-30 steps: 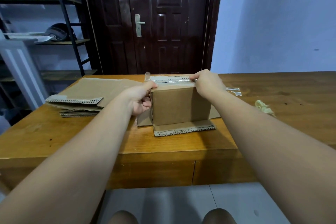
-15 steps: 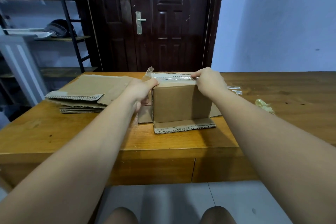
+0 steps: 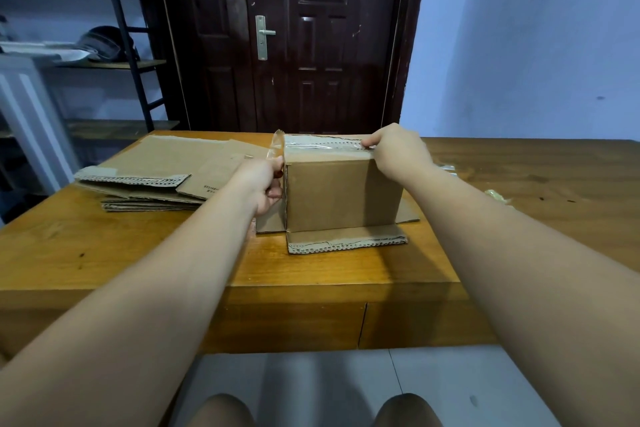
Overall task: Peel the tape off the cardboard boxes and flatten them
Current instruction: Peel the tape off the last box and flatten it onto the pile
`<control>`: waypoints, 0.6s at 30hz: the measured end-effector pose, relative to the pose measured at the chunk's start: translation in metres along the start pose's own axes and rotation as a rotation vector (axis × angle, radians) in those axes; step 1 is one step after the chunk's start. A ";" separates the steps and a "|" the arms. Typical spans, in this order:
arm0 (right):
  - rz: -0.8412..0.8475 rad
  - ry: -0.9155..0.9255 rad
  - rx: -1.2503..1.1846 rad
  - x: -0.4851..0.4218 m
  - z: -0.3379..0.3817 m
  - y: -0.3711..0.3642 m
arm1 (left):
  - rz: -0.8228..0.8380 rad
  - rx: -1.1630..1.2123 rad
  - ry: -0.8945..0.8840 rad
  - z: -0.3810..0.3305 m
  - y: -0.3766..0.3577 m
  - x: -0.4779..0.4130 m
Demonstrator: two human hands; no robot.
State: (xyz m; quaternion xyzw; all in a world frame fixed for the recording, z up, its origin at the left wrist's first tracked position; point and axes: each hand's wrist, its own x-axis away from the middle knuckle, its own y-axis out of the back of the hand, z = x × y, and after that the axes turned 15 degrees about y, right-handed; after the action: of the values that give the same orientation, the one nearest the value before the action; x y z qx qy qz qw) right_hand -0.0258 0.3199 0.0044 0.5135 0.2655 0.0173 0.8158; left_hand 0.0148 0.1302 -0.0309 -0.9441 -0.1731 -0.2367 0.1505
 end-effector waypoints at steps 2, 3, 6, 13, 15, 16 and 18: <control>0.011 0.011 0.027 -0.001 0.000 -0.001 | -0.044 -0.088 -0.068 0.001 -0.001 -0.005; 0.021 0.028 0.043 0.000 0.001 -0.001 | -0.065 -0.130 -0.107 0.001 -0.002 -0.008; 0.075 0.125 0.155 0.001 0.004 0.005 | -0.119 -0.220 -0.199 0.001 -0.006 -0.011; 0.268 0.374 -0.070 -0.007 0.027 0.003 | -0.017 -0.295 -0.200 0.000 -0.012 -0.002; 0.368 0.396 -0.024 -0.012 0.031 -0.005 | 0.008 -0.267 -0.153 0.002 -0.010 -0.001; 0.399 0.390 -0.026 -0.014 0.032 -0.007 | 0.023 -0.236 -0.125 0.002 -0.009 0.001; 0.432 0.348 -0.075 -0.020 0.031 -0.009 | 0.084 -0.123 -0.074 0.000 -0.006 0.003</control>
State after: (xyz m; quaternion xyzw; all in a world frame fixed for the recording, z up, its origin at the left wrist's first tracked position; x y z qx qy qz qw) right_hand -0.0316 0.2841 0.0156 0.5170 0.2854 0.2885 0.7536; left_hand 0.0148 0.1361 -0.0288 -0.9661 -0.1239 -0.2054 0.0957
